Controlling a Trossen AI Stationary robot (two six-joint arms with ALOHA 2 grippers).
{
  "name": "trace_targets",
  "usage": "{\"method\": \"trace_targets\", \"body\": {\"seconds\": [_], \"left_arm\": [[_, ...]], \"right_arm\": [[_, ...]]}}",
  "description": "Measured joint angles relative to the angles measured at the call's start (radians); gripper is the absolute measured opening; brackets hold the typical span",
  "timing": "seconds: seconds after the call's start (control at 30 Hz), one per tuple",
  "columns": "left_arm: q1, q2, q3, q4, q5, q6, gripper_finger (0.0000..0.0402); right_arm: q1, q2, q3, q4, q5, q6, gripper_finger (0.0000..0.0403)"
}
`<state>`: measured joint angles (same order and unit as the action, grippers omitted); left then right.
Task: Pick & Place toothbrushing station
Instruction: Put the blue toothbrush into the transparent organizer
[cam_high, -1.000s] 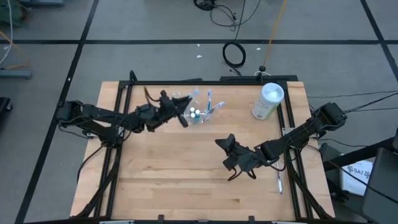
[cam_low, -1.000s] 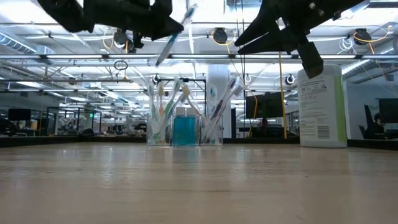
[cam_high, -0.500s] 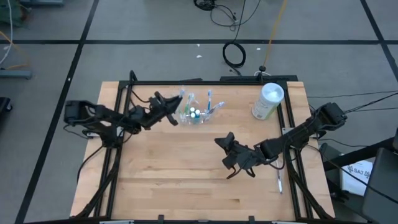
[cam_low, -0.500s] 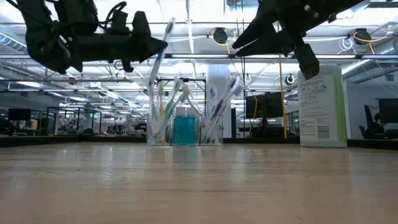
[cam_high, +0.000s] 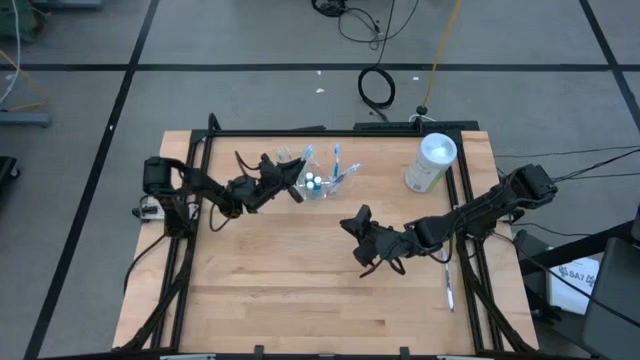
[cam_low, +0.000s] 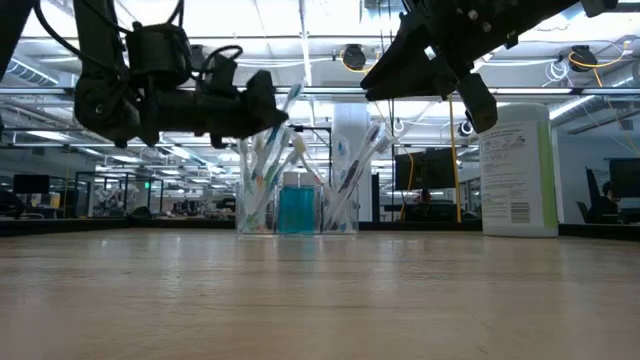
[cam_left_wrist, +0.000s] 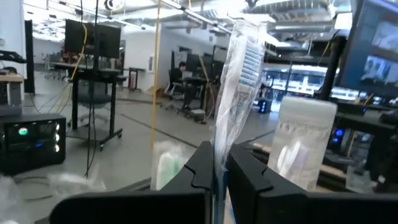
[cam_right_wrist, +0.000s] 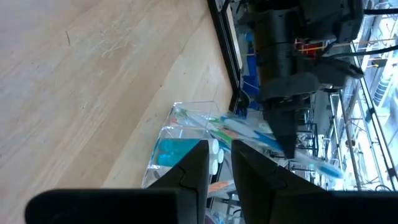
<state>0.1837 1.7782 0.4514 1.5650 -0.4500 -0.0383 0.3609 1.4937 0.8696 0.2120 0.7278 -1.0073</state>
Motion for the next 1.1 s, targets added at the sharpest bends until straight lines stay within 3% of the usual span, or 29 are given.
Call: {"method": "trace_targets", "body": {"seconds": [0.2, 0.6, 0.87, 1.1], "left_arm": [[-0.003, 0.071, 0.015, 0.000, -0.033, 0.000, 0.0009], [-0.137, 0.103, 0.015, -0.025, -0.334, 0.033, 0.0010], [-0.201, 0.103, 0.015, -0.181, -0.545, -0.012, 0.0033], [-0.205, 0.103, 0.015, -0.209, -0.555, -0.024, 0.0021]], "right_arm": [[-0.001, 0.000, 0.000, -0.005, 0.000, 0.000, 0.0063], [0.000, 0.000, 0.000, -0.008, 0.000, 0.061, 0.0063], [0.001, 0.000, 0.000, -0.007, 0.000, 0.054, 0.0063], [0.001, 0.000, 0.000, -0.007, 0.000, 0.046, 0.0063]]}}
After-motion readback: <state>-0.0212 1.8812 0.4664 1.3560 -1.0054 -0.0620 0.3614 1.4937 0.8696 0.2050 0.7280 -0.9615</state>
